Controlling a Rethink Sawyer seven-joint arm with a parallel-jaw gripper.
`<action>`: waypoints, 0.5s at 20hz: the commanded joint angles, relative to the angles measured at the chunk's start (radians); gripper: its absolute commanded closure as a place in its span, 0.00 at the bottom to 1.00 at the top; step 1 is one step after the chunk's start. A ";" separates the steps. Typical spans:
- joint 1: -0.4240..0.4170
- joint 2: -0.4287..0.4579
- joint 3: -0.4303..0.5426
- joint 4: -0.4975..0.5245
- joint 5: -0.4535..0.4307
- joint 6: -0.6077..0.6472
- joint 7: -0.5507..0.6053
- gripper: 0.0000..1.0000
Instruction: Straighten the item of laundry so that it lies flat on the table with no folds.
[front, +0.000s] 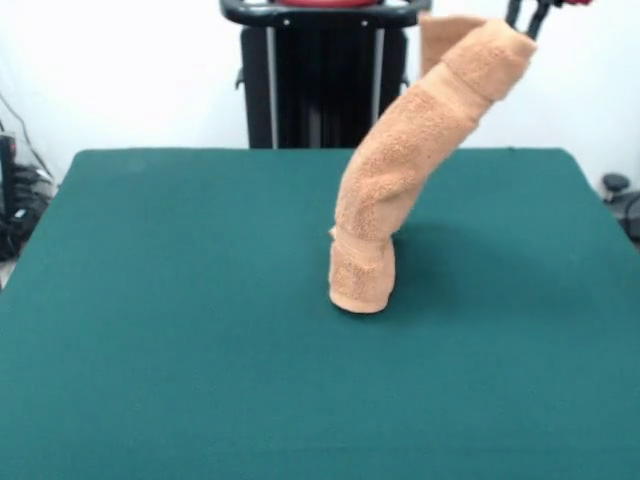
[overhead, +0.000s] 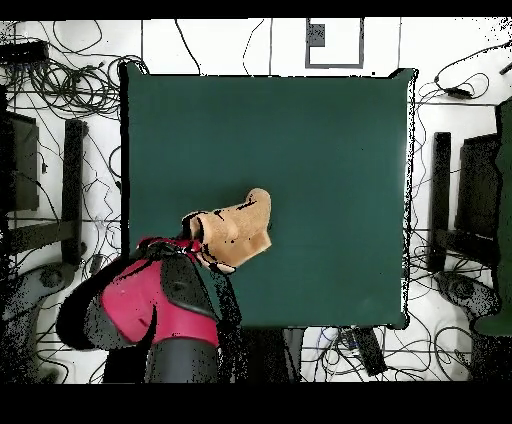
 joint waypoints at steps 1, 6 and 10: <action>0.037 0.193 -0.064 0.000 0.055 -0.209 0.350 1.00; 0.044 0.262 -0.095 -0.002 0.044 -0.400 0.327 0.00; 0.078 0.351 -0.179 -0.019 0.074 -0.628 0.343 0.00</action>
